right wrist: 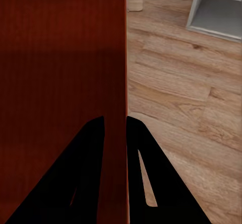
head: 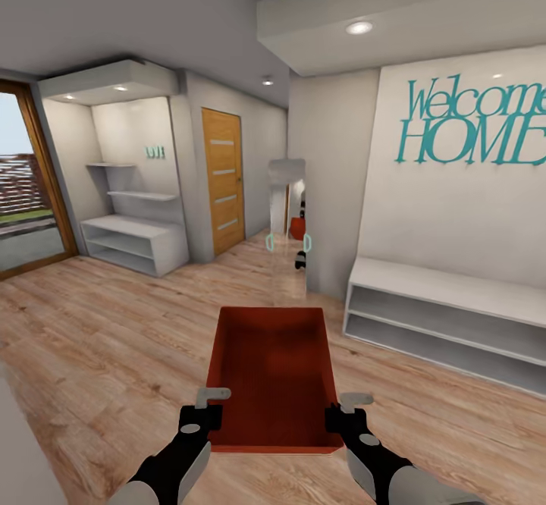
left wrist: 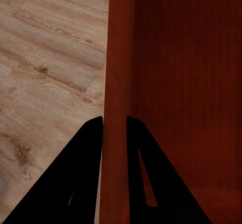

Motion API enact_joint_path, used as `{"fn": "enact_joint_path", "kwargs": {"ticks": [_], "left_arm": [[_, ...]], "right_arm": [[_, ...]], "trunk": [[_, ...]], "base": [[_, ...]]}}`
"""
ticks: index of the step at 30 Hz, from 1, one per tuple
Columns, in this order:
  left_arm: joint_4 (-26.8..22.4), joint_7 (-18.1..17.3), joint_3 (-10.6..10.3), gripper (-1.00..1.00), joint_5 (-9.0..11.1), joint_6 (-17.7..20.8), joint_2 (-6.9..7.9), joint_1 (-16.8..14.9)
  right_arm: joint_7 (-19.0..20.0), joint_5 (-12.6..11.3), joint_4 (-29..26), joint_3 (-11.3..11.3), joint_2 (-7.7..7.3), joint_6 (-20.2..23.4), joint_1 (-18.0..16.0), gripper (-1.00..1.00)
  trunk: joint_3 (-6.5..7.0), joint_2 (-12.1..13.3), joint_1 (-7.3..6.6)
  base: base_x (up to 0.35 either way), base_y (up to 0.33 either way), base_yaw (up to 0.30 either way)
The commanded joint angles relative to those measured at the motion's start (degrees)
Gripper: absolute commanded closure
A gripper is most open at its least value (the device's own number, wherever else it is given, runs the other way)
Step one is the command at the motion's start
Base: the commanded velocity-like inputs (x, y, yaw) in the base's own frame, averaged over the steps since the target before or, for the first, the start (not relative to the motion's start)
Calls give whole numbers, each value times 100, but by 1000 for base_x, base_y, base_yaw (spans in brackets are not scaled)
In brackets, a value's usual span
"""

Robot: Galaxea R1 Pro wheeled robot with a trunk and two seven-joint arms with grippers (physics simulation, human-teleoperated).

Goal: Move the two storage containers from the living room to the garage. In the garage, place one container on the floor and stack the other container on top of it (either order is fine).

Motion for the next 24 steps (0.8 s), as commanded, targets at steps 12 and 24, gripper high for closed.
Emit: {"fn": "enact_joint_path", "kwargs": {"ticks": [12, 24], "left_arm": [[-4, 76, 22, 100, 374, 33, 11, -7], [-11, 76, 22, 100, 374, 31, 10, -7]], "right_arm": [[-6, -20, -19, -99, -3, -29, -6, 100], [-6, -24, -19, -99, -3, -29, -6, 100]], "trunk": [[-9, -7, 5], [-9, -7, 5]], "base": [[321, 0, 27], [321, 0, 262]]}}
